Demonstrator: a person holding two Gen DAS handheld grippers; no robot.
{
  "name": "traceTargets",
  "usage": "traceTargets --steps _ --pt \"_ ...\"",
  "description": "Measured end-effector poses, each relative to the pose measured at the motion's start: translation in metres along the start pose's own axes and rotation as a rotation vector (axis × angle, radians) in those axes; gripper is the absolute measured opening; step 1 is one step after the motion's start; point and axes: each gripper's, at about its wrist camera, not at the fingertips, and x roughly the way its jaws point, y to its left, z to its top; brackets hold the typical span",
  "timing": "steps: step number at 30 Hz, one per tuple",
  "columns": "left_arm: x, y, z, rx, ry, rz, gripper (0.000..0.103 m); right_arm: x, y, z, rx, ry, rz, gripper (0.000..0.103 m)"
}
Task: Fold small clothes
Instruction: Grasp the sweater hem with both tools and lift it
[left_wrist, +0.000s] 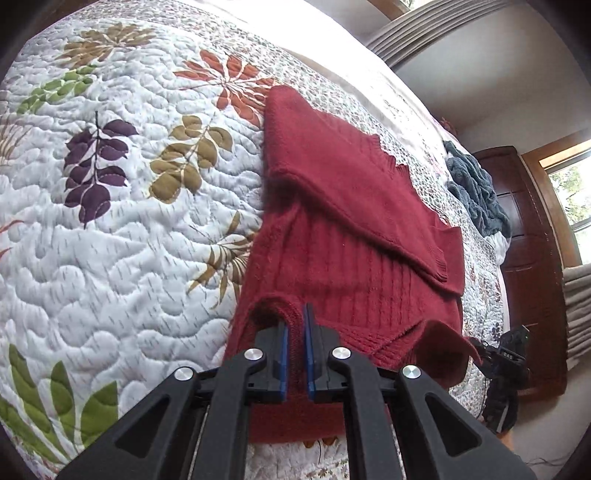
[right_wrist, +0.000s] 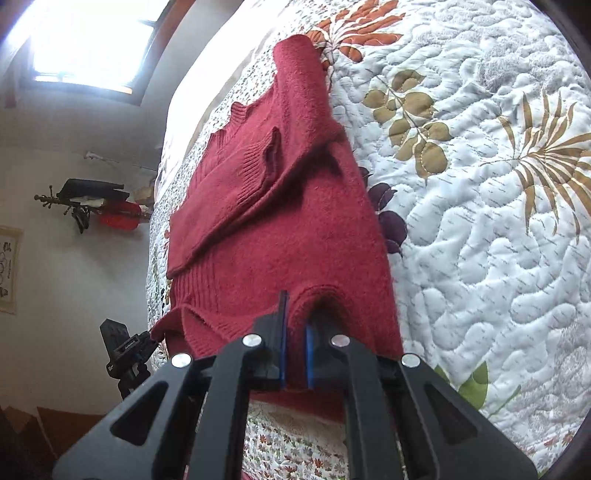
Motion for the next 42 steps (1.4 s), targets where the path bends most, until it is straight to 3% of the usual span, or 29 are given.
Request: traceTargets --steps 5,9,10,12,14,18,25,32,34,37,42 --pt "0.014 0.013 0.008 -0.051 0.033 -0.031 0.011 0.007 -0.02 0.005 0.086 0.031 0.026 0.01" --pt "0.004 0.026 0.011 -0.142 0.058 -0.119 0.015 -0.005 -0.024 0.002 0.097 0.02 0.039 0.018" --pt "-0.001 0.027 0.011 -0.151 0.056 -0.135 0.019 -0.01 -0.024 0.0 0.098 0.012 0.03 0.026" --pt "-0.016 0.027 0.011 -0.142 0.024 -0.12 0.032 -0.022 -0.022 -0.002 0.08 -0.021 0.013 0.031" --pt "-0.031 0.026 0.011 -0.118 -0.016 -0.086 0.035 -0.033 -0.017 -0.003 0.048 -0.052 -0.059 0.041" --pt "-0.042 0.014 0.01 -0.013 -0.047 -0.016 0.037 -0.042 -0.005 -0.012 -0.017 -0.057 -0.104 0.042" --pt "-0.01 -0.032 0.008 0.258 -0.04 0.131 0.047 -0.03 0.029 -0.022 -0.139 -0.055 -0.169 0.05" --pt "0.032 -0.06 0.012 0.439 -0.019 0.288 0.046 -0.018 0.045 -0.023 -0.227 -0.052 -0.238 0.053" --pt "0.04 -0.06 0.013 0.446 0.0 0.292 0.044 -0.018 0.046 -0.023 -0.235 -0.051 -0.235 0.053" --pt "0.042 -0.061 0.011 0.449 -0.006 0.295 0.014 -0.016 0.048 -0.022 -0.253 -0.049 -0.251 0.053" --pt "0.024 -0.067 0.003 0.443 -0.059 0.244 0.009 -0.011 0.055 -0.022 -0.328 -0.045 -0.303 0.053"
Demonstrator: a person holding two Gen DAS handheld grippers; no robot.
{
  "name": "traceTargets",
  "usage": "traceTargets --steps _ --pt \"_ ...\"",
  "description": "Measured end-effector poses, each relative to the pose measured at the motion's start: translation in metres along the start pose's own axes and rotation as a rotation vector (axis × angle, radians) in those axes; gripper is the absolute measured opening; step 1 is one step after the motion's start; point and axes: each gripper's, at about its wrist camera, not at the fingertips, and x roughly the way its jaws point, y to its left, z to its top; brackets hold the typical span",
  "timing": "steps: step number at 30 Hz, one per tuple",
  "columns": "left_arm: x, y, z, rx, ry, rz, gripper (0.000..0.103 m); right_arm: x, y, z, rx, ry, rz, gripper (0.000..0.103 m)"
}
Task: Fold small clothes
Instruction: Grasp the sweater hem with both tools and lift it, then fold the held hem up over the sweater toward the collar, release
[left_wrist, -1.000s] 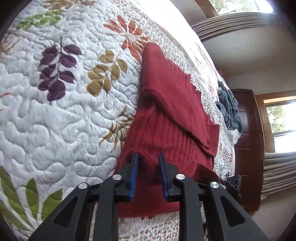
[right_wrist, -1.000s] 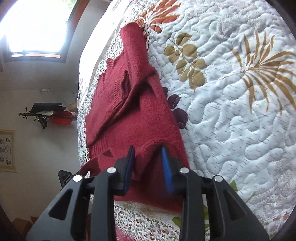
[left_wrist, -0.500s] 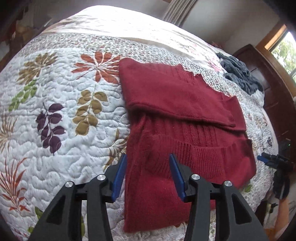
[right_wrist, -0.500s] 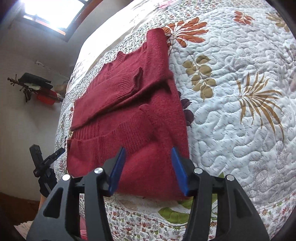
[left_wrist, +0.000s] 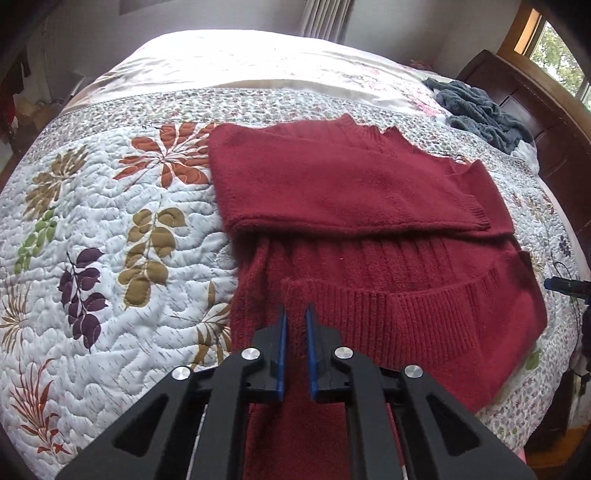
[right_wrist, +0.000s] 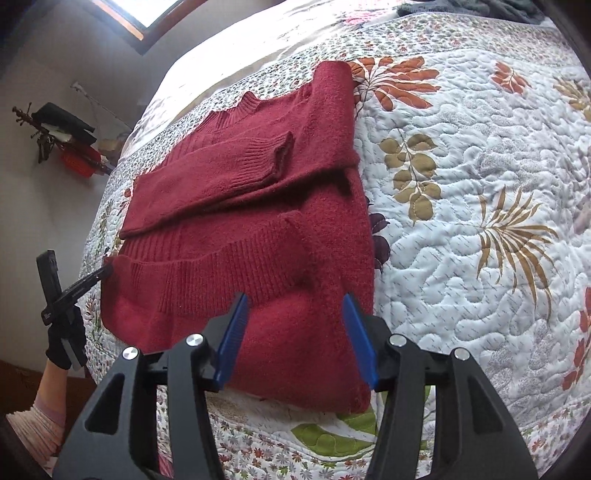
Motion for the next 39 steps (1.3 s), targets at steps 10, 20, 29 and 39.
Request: traceTargets --steps 10,20,29,39 --pt "0.027 0.007 0.001 -0.044 0.067 -0.018 0.021 0.039 0.014 0.035 -0.153 0.056 -0.087 0.059" --pt "0.03 0.006 0.003 -0.056 0.053 -0.007 0.008 0.066 0.014 0.041 -0.224 0.092 -0.169 0.017" --pt "-0.025 -0.02 -0.017 0.013 -0.074 -0.011 0.006 0.007 0.023 0.006 -0.24 0.005 -0.084 0.005" --pt "-0.105 -0.028 0.023 -0.012 -0.333 -0.024 0.006 -0.086 0.041 0.031 -0.203 -0.199 -0.004 0.005"
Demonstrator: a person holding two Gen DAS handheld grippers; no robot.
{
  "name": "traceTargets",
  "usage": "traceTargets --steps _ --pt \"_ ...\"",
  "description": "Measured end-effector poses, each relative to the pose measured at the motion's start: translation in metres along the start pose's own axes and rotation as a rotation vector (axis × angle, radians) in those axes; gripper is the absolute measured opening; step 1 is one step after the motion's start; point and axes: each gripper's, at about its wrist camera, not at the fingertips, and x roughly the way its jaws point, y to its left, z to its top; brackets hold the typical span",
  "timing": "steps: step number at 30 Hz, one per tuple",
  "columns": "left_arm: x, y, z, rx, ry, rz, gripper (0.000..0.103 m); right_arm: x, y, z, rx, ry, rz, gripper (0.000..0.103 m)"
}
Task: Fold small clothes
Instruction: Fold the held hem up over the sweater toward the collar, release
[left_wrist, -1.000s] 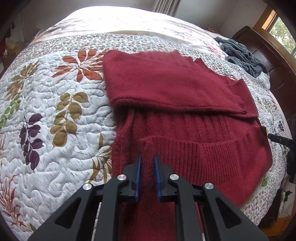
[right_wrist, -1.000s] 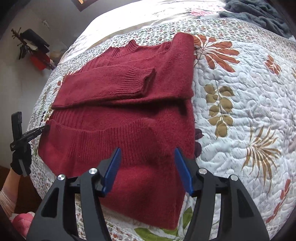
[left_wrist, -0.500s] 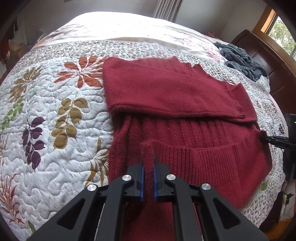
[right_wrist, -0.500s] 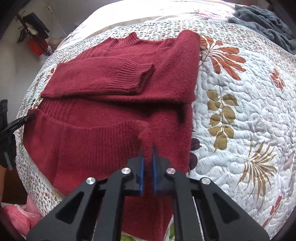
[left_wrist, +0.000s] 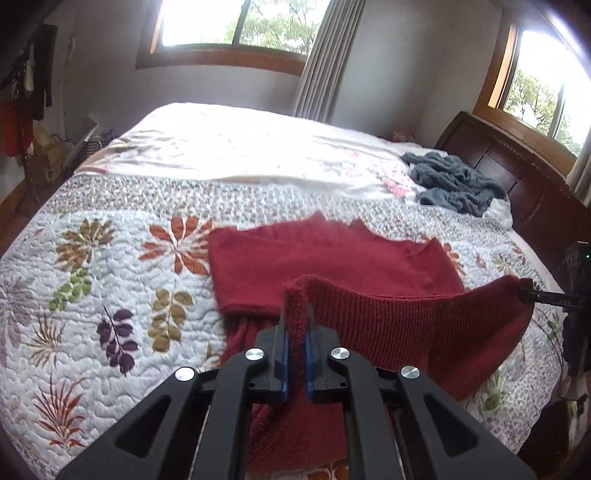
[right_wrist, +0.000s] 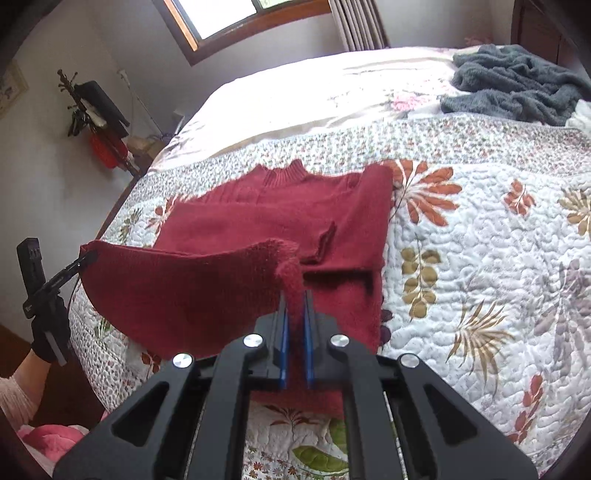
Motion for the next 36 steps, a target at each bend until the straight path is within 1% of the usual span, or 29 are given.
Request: traceTargets --steps 3,5,8,12,14,16,19,22,23,27,28,31,36 --pt "-0.003 0.0 0.032 -0.012 -0.065 -0.006 0.006 -0.011 -0.001 0.033 -0.001 -0.054 -0.008 0.005" --pt "0.001 0.001 0.054 -0.028 -0.098 -0.009 0.006 -0.012 -0.003 0.053 0.01 -0.079 -0.016 0.005" --pt "0.013 0.001 0.08 -0.027 -0.138 0.009 0.006 -0.007 -0.004 0.086 0.007 -0.108 -0.037 0.005" --pt "0.041 0.002 0.11 -0.031 -0.16 0.036 0.006 0.015 -0.014 0.126 0.032 -0.112 -0.072 0.005" --pt "0.061 0.005 0.125 -0.034 -0.154 0.047 0.006 0.032 -0.017 0.145 0.029 -0.105 -0.108 0.005" --pt "0.08 0.007 0.137 -0.029 -0.149 0.073 0.006 0.051 -0.023 0.157 0.04 -0.095 -0.131 0.005" --pt "0.117 0.01 0.151 -0.011 -0.117 0.118 0.006 0.083 -0.033 0.175 0.057 -0.076 -0.17 0.005" --pt "0.157 0.016 0.154 -0.007 -0.064 0.14 0.006 0.115 -0.044 0.185 0.082 -0.053 -0.193 0.005" --pt "0.171 0.018 0.152 -0.01 -0.042 0.149 0.006 0.127 -0.048 0.187 0.094 -0.047 -0.195 0.005" --pt "0.225 0.032 0.139 -0.028 0.059 0.174 0.006 0.175 -0.062 0.184 0.134 0.044 -0.231 0.005" --pt "0.235 0.035 0.135 -0.033 0.077 0.178 0.006 0.183 -0.065 0.183 0.14 0.046 -0.244 0.005" --pt "0.259 0.042 0.126 -0.032 0.113 0.2 0.006 0.206 -0.074 0.18 0.163 0.064 -0.264 0.005" --pt "0.287 0.05 0.118 -0.014 0.16 0.232 0.007 0.235 -0.086 0.177 0.193 0.097 -0.293 0.005"
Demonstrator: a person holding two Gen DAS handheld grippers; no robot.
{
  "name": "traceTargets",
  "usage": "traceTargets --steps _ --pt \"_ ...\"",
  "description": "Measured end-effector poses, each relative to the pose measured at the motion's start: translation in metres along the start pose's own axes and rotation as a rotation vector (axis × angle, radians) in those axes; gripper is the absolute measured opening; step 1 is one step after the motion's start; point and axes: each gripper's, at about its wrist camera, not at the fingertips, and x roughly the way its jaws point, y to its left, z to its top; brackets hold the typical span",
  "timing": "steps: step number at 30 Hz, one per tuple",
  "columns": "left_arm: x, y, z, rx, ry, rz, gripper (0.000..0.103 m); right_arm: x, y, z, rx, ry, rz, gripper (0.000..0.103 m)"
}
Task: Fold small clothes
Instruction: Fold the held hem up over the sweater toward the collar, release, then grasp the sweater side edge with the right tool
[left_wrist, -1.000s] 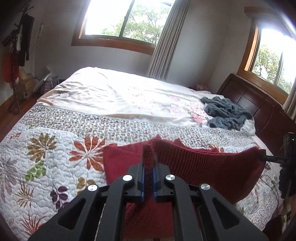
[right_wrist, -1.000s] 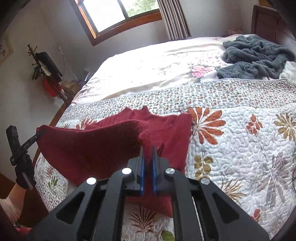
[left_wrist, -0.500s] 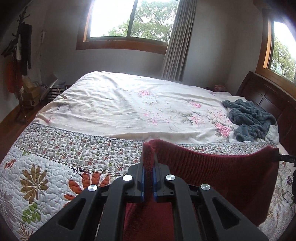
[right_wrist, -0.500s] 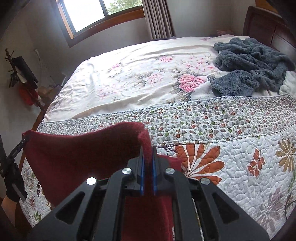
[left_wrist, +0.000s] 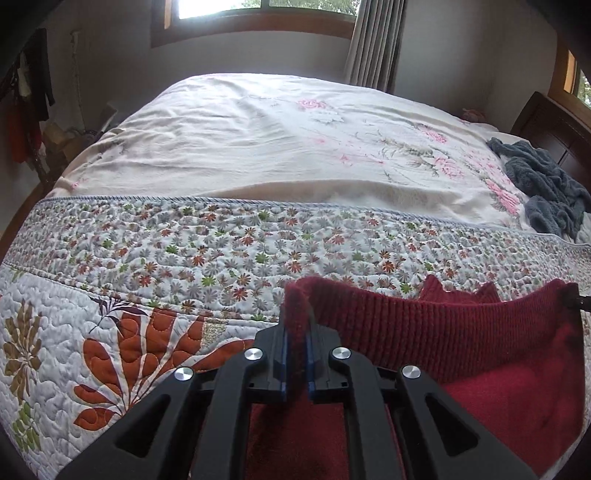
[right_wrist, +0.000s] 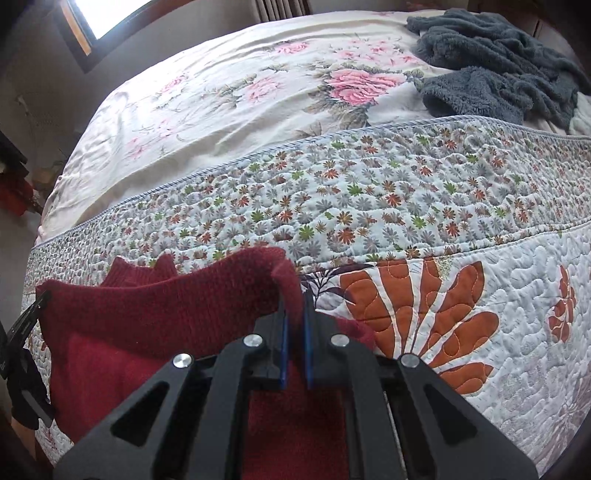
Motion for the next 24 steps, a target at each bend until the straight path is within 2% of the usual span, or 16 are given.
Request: traceTargets --steps 3,6,7,10,13,15,17,21,24 --pt "0.017 0.0 -0.002 0.003 0.045 0.034 0.014 0.017 -0.002 -0.001 0.01 0.025 -0.023 0.006" --pt "0.029 0.008 -0.006 -0.041 0.093 0.043 0.021 0.031 -0.005 -0.004 0.015 0.054 -0.063 0.011" --pt "0.03 0.012 -0.007 -0.062 0.103 0.04 0.021 0.031 -0.006 -0.005 0.017 0.056 -0.066 0.015" --pt "0.025 0.025 -0.009 -0.116 0.101 0.03 0.029 0.023 -0.01 -0.007 0.027 0.049 -0.057 0.018" --pt "0.008 0.031 -0.009 -0.118 0.07 0.045 0.029 0.004 -0.014 -0.011 0.033 0.03 -0.037 0.023" --pt "-0.012 0.031 -0.009 -0.107 0.039 0.024 0.029 -0.014 -0.019 -0.017 0.036 0.018 0.006 0.025" --pt "-0.034 0.028 -0.01 -0.085 0.01 0.009 0.03 -0.032 -0.023 -0.029 0.028 0.018 0.049 0.034" --pt "-0.079 0.018 -0.029 -0.025 -0.01 -0.058 0.033 -0.061 -0.037 -0.071 0.019 0.068 0.136 0.037" --pt "-0.107 0.011 -0.054 0.001 -0.008 -0.098 0.037 -0.074 -0.049 -0.112 0.019 0.11 0.158 0.039"
